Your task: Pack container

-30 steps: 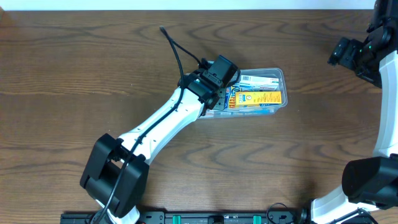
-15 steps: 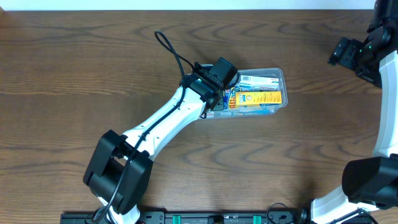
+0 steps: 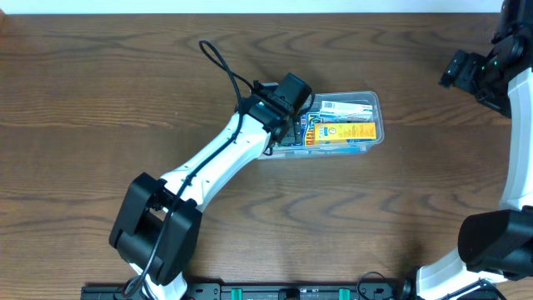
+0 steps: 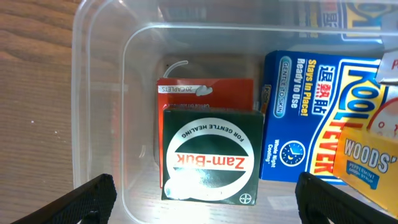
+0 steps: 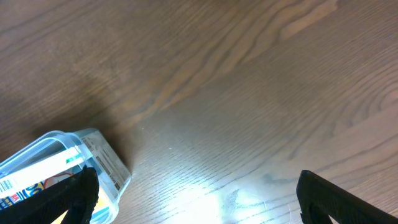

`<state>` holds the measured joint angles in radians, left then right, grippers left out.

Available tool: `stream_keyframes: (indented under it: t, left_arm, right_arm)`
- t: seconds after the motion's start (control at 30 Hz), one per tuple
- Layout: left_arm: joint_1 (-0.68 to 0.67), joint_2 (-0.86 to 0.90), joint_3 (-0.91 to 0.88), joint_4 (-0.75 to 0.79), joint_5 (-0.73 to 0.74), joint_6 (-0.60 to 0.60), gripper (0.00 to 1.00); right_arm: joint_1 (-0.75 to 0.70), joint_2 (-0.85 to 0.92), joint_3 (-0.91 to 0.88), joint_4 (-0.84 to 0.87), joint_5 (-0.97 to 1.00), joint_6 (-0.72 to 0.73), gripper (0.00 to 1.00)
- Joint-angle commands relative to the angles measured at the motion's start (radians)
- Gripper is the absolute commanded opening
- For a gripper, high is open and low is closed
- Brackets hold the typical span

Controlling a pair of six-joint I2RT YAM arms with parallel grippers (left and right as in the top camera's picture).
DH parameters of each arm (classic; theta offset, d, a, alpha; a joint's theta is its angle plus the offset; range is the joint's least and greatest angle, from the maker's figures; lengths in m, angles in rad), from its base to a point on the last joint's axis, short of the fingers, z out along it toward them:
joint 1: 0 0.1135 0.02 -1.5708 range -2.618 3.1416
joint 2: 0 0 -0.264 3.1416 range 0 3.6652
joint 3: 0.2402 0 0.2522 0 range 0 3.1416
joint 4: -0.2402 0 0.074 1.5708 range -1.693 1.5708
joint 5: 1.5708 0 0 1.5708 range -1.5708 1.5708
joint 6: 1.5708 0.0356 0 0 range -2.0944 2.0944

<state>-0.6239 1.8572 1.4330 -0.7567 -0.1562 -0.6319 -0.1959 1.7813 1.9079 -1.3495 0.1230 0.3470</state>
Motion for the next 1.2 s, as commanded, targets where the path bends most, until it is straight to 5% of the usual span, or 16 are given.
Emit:
stream_keyframes:
  t: [0.0, 0.13, 0.4, 0.77, 1.03, 1.17]
  left_arm:
    - [0.024, -0.029, 0.026, -0.010, 0.011, 0.009, 0.93]
    - [0.025, -0.122, 0.039, -0.008, 0.053, 0.053, 0.94]
    - [0.024, -0.440, 0.040, -0.066, 0.066, 0.330, 0.98]
    - [0.024, -0.848, 0.039, -0.276, 0.058, 0.365, 0.98]
    - [0.024, -1.008, 0.020, -0.728, 0.060, 0.323, 0.98]
    - [0.024, -1.038, -0.042, -0.747, 0.058, 0.306, 0.98]
  right_arm:
    - [-0.008, 0.005, 0.001, -0.001, 0.000, -0.004, 0.99]
    - [-0.008, 0.005, 0.001, -0.001, 0.000, -0.004, 0.99]
    - [-0.008, 0.005, 0.001, -0.001, 0.000, -0.004, 0.99]
    - [-0.008, 0.005, 0.001, -0.001, 0.000, -0.004, 0.99]
    - [-0.008, 0.005, 0.001, -0.001, 0.000, -0.004, 0.99]
    - [-0.008, 0.005, 0.001, -0.001, 0.000, -0.004, 0.99]
